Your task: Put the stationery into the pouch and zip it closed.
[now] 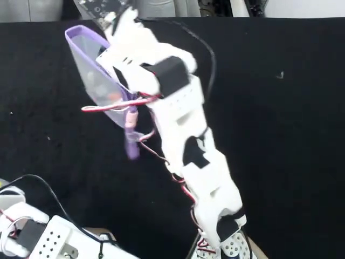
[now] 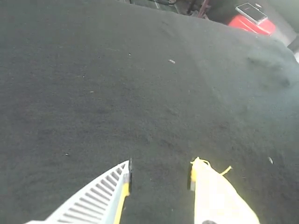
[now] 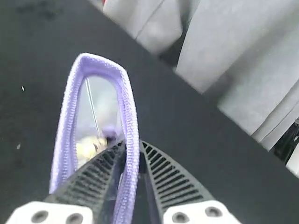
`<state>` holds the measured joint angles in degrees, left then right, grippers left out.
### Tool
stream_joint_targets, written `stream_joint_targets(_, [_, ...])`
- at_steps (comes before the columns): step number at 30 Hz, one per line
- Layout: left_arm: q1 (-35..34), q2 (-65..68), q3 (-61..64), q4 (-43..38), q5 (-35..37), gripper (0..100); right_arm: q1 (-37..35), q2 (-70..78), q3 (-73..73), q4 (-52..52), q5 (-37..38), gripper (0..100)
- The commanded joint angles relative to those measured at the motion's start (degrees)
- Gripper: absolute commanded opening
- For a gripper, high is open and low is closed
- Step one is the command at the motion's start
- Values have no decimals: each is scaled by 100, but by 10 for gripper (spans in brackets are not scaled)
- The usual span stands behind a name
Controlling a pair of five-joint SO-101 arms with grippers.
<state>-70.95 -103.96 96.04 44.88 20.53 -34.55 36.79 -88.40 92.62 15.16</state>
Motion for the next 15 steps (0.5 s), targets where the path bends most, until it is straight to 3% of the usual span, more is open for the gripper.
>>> stream_joint_targets(1, [901, -35, 119, 18, -730, 223, 88, 268, -101, -554, -35, 11])
stream_joint_targets(8, [2914, -62, -444, 246, -1925, 223, 88, 347, -136, -809, -35, 11])
stream_joint_targets(15, [5323, -62, -2343, 2286, -1978, 225, 88, 356, -743, -923, -70, 11])
